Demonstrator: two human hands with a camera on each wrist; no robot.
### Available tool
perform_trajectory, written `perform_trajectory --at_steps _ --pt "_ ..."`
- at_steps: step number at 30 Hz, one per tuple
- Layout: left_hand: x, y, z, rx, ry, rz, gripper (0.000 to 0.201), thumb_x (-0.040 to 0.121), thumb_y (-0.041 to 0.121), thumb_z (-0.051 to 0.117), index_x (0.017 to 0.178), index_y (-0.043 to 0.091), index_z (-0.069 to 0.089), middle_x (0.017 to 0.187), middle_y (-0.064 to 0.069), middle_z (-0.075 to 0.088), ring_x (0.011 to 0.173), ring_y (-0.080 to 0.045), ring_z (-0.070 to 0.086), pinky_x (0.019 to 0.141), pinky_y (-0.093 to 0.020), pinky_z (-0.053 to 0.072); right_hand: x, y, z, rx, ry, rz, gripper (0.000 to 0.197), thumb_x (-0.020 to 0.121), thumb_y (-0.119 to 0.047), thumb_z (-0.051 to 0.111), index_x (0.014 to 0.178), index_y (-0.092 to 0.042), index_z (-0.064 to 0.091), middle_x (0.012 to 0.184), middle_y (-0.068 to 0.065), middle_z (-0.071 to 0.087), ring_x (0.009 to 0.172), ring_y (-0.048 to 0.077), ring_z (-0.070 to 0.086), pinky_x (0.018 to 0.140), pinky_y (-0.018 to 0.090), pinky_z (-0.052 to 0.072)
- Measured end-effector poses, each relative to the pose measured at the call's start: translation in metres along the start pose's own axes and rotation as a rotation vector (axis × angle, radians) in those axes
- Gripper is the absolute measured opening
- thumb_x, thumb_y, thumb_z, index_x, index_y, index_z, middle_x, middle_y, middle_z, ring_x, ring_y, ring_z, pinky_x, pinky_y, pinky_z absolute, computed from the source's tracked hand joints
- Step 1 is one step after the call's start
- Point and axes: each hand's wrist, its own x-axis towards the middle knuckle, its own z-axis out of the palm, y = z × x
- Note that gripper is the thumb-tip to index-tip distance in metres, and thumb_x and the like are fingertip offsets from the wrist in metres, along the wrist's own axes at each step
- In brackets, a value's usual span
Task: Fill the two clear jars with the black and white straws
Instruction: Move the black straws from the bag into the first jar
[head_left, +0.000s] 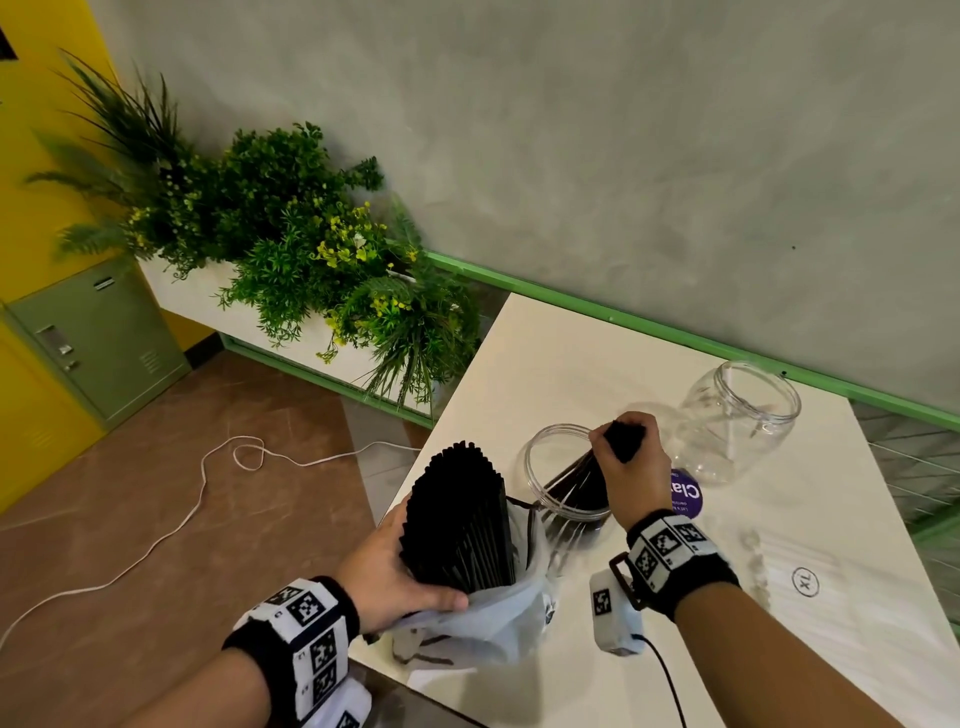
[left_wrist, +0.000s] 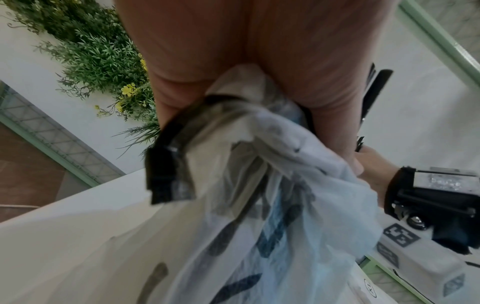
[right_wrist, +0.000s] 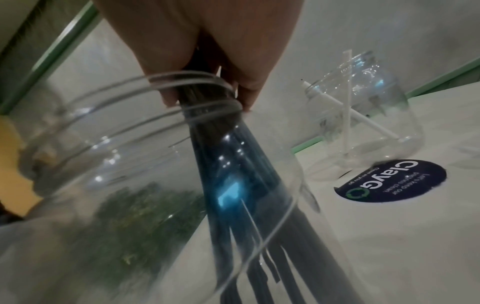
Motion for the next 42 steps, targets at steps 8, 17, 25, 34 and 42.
perform_trajectory --at_steps 8,17,25,34,42 --pt "0.002 -0.001 -0.001 0.01 -0.011 -0.003 0.113 0.034 0.06 0.089 0.133 0.042 0.035 0.13 0.021 0.05 0.124 0.002 0.044 0.11 -0.033 0.035 0.024 0.001 0.0 -0.102 -0.163 0.018 0.027 0.084 -0.02 0.072 0.101 -0.019 0.051 0.091 -0.001 0.061 0.086 0.02 0.059 0.075 0.029 0.05" --pt "0.005 -0.001 -0.003 0.03 -0.004 -0.001 0.117 0.038 0.056 0.09 0.138 0.037 0.033 0.133 0.022 0.048 0.125 0.004 0.042 0.108 -0.024 0.032 0.025 0.008 -0.002 -0.134 -0.081 -0.101 0.059 0.082 -0.023 0.074 0.13 -0.026 0.039 0.105 -0.005 0.056 0.087 0.013 0.055 0.078 0.029 0.048" --pt "0.005 -0.002 -0.004 0.006 -0.011 -0.009 0.117 0.04 0.053 0.091 0.139 0.039 0.03 0.134 0.02 0.047 0.127 0.002 0.041 0.11 -0.028 0.032 0.03 -0.008 -0.003 -0.525 -0.08 -0.714 0.033 0.09 -0.036 0.053 0.114 -0.015 0.063 0.112 0.006 0.059 0.103 0.027 0.049 0.088 0.043 0.044" --pt "0.004 -0.001 -0.005 0.02 -0.023 -0.024 0.122 0.039 0.056 0.09 0.142 0.033 0.029 0.135 0.02 0.045 0.126 0.002 0.041 0.111 -0.027 0.032 0.034 -0.027 0.023 -0.922 -0.506 -0.773 0.023 0.081 -0.024 0.073 0.103 -0.026 0.071 0.102 0.0 0.065 0.09 0.027 0.062 0.086 0.041 0.038" --pt "0.005 -0.001 -0.005 0.03 -0.027 -0.015 0.122 0.039 0.058 0.09 0.142 0.034 0.028 0.136 0.018 0.046 0.128 0.0 0.041 0.111 -0.032 0.033 0.043 -0.039 0.018 -0.84 -0.698 -0.526 0.045 0.09 -0.021 0.06 0.132 -0.028 0.048 0.115 -0.005 0.056 0.107 0.014 0.053 0.1 0.033 0.026"
